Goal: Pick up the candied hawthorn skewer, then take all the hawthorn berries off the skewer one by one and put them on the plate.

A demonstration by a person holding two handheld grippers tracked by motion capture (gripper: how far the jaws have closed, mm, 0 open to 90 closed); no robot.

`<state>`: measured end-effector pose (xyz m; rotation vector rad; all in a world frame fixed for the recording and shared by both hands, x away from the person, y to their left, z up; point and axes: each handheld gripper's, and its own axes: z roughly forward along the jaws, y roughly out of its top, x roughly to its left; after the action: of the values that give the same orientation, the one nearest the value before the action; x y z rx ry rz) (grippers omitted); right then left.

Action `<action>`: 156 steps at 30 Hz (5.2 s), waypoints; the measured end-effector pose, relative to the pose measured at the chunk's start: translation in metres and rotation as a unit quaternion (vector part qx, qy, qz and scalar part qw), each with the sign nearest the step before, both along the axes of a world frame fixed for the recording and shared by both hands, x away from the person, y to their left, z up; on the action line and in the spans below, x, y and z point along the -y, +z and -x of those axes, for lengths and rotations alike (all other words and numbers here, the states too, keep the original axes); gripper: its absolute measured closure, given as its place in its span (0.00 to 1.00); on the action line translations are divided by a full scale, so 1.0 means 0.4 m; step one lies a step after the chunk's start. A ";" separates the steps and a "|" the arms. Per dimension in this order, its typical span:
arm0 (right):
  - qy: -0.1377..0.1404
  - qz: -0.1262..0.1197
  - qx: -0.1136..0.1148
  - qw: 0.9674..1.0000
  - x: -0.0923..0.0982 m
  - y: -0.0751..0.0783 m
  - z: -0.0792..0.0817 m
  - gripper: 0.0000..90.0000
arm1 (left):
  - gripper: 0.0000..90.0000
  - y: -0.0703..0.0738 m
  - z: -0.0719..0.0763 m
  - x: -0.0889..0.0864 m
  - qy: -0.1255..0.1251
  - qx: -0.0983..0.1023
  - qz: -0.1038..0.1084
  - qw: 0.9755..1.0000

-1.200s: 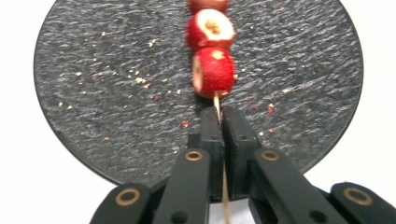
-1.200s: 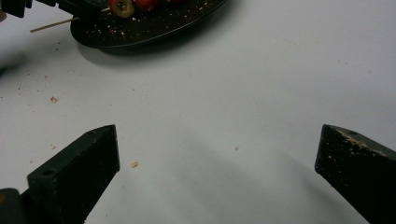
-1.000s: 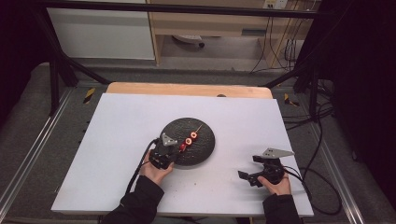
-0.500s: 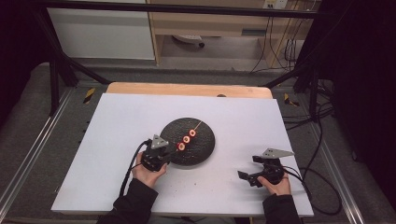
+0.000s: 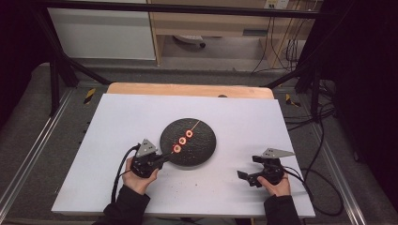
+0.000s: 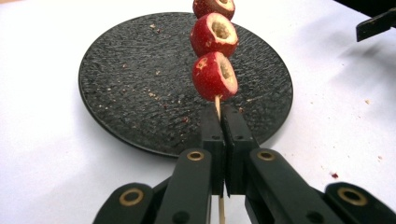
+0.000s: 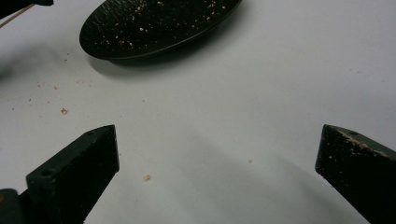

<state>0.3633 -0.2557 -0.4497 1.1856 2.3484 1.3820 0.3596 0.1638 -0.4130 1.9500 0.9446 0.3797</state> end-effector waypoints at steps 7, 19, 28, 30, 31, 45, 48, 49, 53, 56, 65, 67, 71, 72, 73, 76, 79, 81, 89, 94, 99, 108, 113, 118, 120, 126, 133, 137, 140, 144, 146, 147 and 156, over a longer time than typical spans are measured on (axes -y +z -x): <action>0.009 0.001 0.006 1.000 -0.032 0.012 -0.001 0.01 | 0.98 -0.011 0.019 -0.036 -0.009 0.004 0.004 1.000; 0.013 -0.008 0.008 1.000 -0.107 0.029 -0.013 0.01 | 0.98 -0.026 0.055 -0.080 -0.024 0.016 0.034 0.999; 0.021 -0.009 0.012 1.000 -0.174 0.050 -0.020 0.01 | 0.98 -0.037 0.064 -0.081 -0.039 0.012 0.039 0.998; 0.023 -0.014 0.014 1.000 -0.191 0.058 -0.023 0.01 | 0.98 -0.041 0.065 -0.079 -0.042 0.011 0.039 0.998; 0.023 -0.017 0.014 0.999 -0.200 0.062 -0.025 0.01 | 0.98 -0.041 0.066 -0.078 -0.043 0.010 0.037 0.998; 0.033 -0.075 0.010 0.997 -0.323 0.108 -0.061 0.08 | 0.98 -0.035 0.085 -0.063 -0.053 0.023 0.040 0.998; 0.036 -0.084 0.007 0.996 -0.338 0.110 -0.068 0.12 | 0.98 -0.035 0.086 -0.063 -0.053 0.023 0.040 0.997; 0.036 -0.089 0.006 0.995 -0.341 0.112 -0.071 0.14 | 0.98 -0.035 0.087 -0.062 -0.054 0.024 0.040 0.997; 0.029 -0.103 0.004 0.994 -0.351 0.121 -0.084 0.20 | 0.98 -0.036 0.087 -0.060 -0.056 0.024 0.040 0.997; 0.027 -0.120 0.002 0.992 -0.361 0.124 -0.096 0.26 | 0.98 -0.034 0.089 -0.060 -0.055 0.027 0.042 0.997; 0.028 -0.147 -0.012 0.989 -0.383 0.108 -0.114 0.41 | 0.98 -0.030 0.095 -0.054 -0.061 0.033 0.042 0.997; 0.031 -0.152 -0.017 0.988 -0.385 0.104 -0.116 0.44 | 0.98 -0.030 0.096 -0.053 -0.061 0.034 0.043 0.997; 0.035 -0.161 -0.023 0.986 -0.386 0.103 -0.119 0.51 | 0.98 -0.028 0.098 -0.051 -0.062 0.037 0.044 0.996; 0.036 -0.163 -0.026 0.986 -0.386 0.102 -0.119 0.52 | 0.98 -0.028 0.099 -0.051 -0.063 0.037 0.044 0.996; 0.037 -0.165 -0.027 0.985 -0.386 0.102 -0.120 0.54 | 0.98 -0.028 0.100 -0.051 -0.064 0.038 0.045 0.996; 0.044 -0.172 -0.033 0.984 -0.387 0.101 -0.120 0.57 | 0.98 -0.027 0.101 -0.049 -0.066 0.041 0.047 0.996; 0.049 -0.176 -0.039 0.982 -0.388 0.101 -0.120 0.61 | 0.98 -0.026 0.102 -0.048 -0.067 0.042 0.045 0.996; 0.053 -0.180 -0.043 0.981 -0.388 0.100 -0.120 0.64 | 0.98 -0.027 0.102 -0.048 -0.067 0.042 0.047 0.996; 0.062 -0.189 -0.056 0.978 -0.388 0.100 -0.120 0.69 | 0.98 -0.027 0.103 -0.048 -0.069 0.045 0.049 0.995; 0.056 -0.190 -0.047 0.979 -0.381 0.112 -0.120 0.69 | 0.98 -0.025 0.105 -0.049 -0.071 0.048 0.051 0.995; 0.048 -0.191 -0.041 0.980 -0.370 0.128 -0.125 0.69 | 0.98 -0.022 0.108 -0.053 -0.071 0.052 0.053 0.995; 0.033 -0.187 -0.021 0.982 -0.333 0.172 -0.141 0.69 | 0.98 -0.016 0.114 -0.054 -0.074 0.058 0.060 0.994; 0.023 -0.188 -0.011 0.982 -0.308 0.201 -0.152 0.69 | 0.98 -0.013 0.117 -0.055 -0.077 0.060 0.062 0.993; 0.011 -0.188 0.001 0.982 -0.278 0.231 -0.165 0.69 | 0.98 -0.010 0.119 -0.059 -0.076 0.063 0.065 0.993; 0.003 -0.186 0.006 0.983 -0.264 0.243 -0.171 0.69 | 0.98 -0.010 0.119 -0.060 -0.074 0.062 0.064 0.993; -0.018 -0.182 0.016 0.983 -0.241 0.260 -0.186 0.69 | 0.98 -0.010 0.116 -0.067 -0.067 0.062 0.064 0.994; -0.022 -0.159 0.005 0.987 -0.265 0.228 -0.201 0.69 | 0.98 -0.008 0.111 -0.080 -0.058 0.062 0.069 0.994; -0.022 -0.143 -0.002 0.990 -0.296 0.192 -0.209 0.69 | 0.98 -0.006 0.108 -0.086 -0.052 0.062 0.070 0.994; -0.018 -0.132 -0.011 0.991 -0.323 0.162 -0.215 0.69 | 0.98 -0.007 0.105 -0.091 -0.048 0.062 0.070 0.994; -0.019 -0.118 -0.026 0.993 -0.353 0.125 -0.225 0.69 | 0.98 -0.009 0.102 -0.094 -0.046 0.060 0.071 0.995; -0.020 -0.111 -0.031 0.993 -0.364 0.107 -0.231 0.69 | 0.98 -0.010 0.101 -0.094 -0.045 0.059 0.071 0.995; -0.023 -0.109 -0.034 0.993 -0.368 0.098 -0.233 0.69 | 0.98 -0.010 0.101 -0.094 -0.045 0.059 0.070 0.995; -0.024 -0.072 -0.063 0.995 -0.399 0.024 -0.242 0.69 | 0.98 -0.013 0.097 -0.094 -0.042 0.056 0.067 0.995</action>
<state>0.4601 -0.0959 -0.4402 1.3983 2.3187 1.5254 0.3206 0.2013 -0.4183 1.8206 0.7925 0.3643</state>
